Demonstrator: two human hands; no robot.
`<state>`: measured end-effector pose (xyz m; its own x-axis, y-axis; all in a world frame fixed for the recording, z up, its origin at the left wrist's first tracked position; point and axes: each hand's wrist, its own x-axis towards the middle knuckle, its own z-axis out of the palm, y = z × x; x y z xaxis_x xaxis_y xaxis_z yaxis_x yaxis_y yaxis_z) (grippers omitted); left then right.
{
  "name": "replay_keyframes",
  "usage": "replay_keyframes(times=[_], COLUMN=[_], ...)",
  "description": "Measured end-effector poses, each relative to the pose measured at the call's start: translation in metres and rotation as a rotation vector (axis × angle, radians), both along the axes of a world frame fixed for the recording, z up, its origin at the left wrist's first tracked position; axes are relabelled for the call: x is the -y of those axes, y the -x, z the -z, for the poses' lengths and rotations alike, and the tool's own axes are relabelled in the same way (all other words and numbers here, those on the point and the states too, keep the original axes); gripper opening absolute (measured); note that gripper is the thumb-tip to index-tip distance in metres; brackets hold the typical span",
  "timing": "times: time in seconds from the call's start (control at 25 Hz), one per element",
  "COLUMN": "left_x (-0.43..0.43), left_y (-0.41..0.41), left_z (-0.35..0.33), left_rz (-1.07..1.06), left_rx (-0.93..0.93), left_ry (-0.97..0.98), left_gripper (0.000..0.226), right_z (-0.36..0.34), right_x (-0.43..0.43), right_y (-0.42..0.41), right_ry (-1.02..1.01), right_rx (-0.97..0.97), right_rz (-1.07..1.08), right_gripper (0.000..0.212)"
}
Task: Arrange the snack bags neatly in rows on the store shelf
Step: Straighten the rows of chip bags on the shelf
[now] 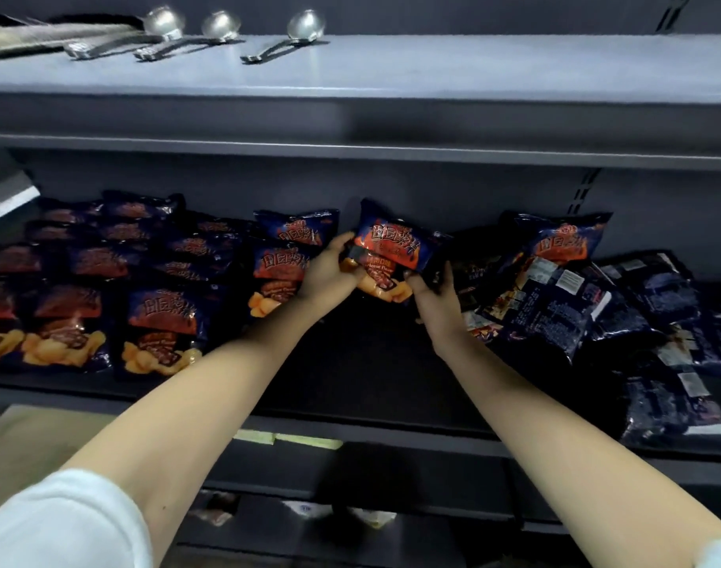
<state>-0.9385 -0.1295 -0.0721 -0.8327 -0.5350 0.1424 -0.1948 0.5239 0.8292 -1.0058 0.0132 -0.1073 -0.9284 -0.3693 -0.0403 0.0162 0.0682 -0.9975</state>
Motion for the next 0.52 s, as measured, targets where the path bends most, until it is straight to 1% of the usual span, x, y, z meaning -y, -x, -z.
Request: replay_keyframes(times=[0.08, 0.12, 0.2, 0.28, 0.36, 0.44, 0.52], left_x=[0.003, 0.004, 0.006, 0.009, 0.015, 0.022, 0.028], left_y=[-0.012, -0.018, -0.032, -0.050, -0.066, -0.082, -0.097], left_z=[0.002, 0.003, 0.005, 0.006, 0.008, 0.012, 0.017], left_rz=[-0.048, -0.052, -0.058, -0.080, -0.124, -0.177, -0.217], left_rx=[-0.035, -0.047, -0.075, -0.127, -0.179, -0.202, -0.206], left_ry=[-0.044, -0.075, -0.161, -0.277, -0.359, -0.373, -0.368], left_gripper=[0.056, 0.055, 0.056, 0.058, 0.057, 0.053, 0.048], right_z=[0.001, 0.003, 0.004, 0.003, 0.003, 0.007, 0.015], right_x=[0.003, 0.005, 0.010, 0.019, 0.032, 0.045, 0.055], right_y=[-0.003, -0.005, -0.009, -0.019, -0.027, -0.036, -0.042], right_ry=[-0.029, -0.061, -0.112, -0.067, 0.031, 0.087, 0.097], right_rx=[-0.055, -0.107, -0.188, -0.200, -0.119, 0.001, 0.092], right_rz=[-0.064, -0.092, -0.132, -0.181, -0.239, -0.325, -0.406], right_gripper=[0.047, 0.040, 0.035, 0.035, 0.043, 0.055, 0.061])
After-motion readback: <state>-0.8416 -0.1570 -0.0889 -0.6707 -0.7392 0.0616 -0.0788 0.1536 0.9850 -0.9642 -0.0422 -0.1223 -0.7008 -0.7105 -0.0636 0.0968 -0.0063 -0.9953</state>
